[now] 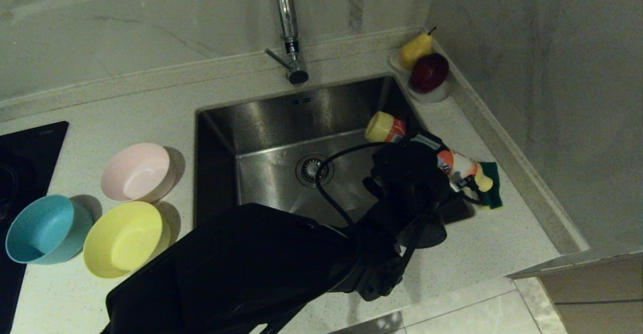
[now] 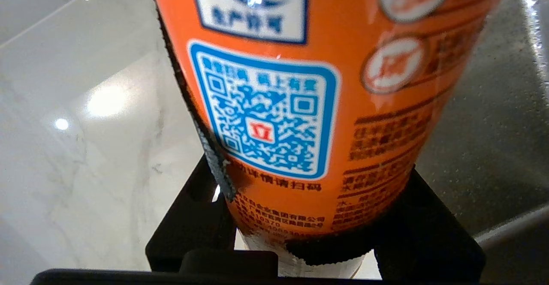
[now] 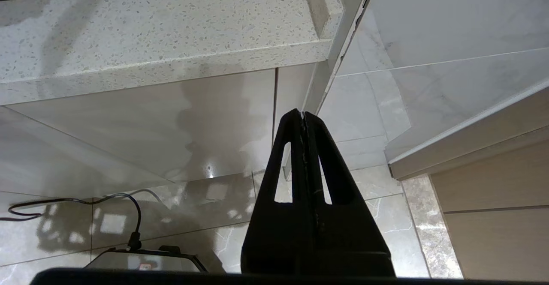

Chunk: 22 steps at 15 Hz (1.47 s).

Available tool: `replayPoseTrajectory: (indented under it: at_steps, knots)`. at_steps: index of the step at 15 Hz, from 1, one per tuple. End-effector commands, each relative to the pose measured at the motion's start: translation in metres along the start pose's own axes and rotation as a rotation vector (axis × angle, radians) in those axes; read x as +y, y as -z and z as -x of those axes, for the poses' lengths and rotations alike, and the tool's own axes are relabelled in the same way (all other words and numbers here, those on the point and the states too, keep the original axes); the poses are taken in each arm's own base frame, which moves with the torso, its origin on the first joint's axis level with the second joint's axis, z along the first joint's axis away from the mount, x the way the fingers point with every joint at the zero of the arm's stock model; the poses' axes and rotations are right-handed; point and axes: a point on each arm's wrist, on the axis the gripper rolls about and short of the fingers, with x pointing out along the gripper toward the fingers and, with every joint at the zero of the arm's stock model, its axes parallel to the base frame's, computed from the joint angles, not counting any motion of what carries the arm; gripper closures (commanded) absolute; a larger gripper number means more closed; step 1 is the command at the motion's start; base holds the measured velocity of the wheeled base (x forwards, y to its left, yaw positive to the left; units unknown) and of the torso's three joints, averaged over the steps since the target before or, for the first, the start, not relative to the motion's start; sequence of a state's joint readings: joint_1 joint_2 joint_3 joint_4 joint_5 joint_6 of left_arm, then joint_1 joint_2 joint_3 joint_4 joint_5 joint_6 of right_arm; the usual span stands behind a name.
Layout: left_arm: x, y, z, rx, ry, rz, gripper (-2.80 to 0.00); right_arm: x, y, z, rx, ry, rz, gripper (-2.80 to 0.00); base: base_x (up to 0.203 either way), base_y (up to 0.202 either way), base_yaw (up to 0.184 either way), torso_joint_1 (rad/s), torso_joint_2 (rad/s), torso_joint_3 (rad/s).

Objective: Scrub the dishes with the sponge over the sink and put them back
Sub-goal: Squeeze it onto the sponge

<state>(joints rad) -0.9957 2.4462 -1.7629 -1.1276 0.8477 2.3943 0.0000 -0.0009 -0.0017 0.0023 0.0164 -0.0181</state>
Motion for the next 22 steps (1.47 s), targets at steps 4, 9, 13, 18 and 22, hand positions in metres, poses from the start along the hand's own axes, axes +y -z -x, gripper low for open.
replayPoseTrajectory:
  at_steps: [4, 9, 13, 18, 22]
  knots:
    - [0.004, -0.002, -0.004, 0.024, -0.015, 0.02, 0.0, 0.0, 0.0, 0.0, 0.0, 0.0, 0.0, 0.0, 0.0, 0.0, 0.0, 0.0, 0.0, 0.0]
    - [0.003, -0.006, -0.006, 0.029, -0.019, 0.026, 0.0, 0.0, 0.0, 0.0, 0.0, 0.0, 0.0, 0.0, 0.0, 0.0, 0.0, 0.0, 0.0, 0.0]
    - [0.0, -0.01, -0.006, 0.027, -0.02, 0.024, 0.0, 0.0, 0.0, 0.0, 0.0, 0.0, 0.0, 0.0, 0.0, 0.0, 0.0, 0.0, 0.0, 0.0]
    - [-0.005, -0.015, -0.006, 0.024, -0.015, 0.017, 0.0, 0.0, 0.0, 0.0, 0.002, -0.001, 0.0, 0.0, 0.0, 0.0, 0.0, 0.0, 0.0, 0.0]
    - [-0.004, -0.013, -0.006, 0.035, -0.024, 0.034, 0.0, 0.0, 0.0, 0.0, 0.0, 0.0, 0.0, 0.0, 0.0, 0.0, 0.0, 0.0, 0.0, 0.0]
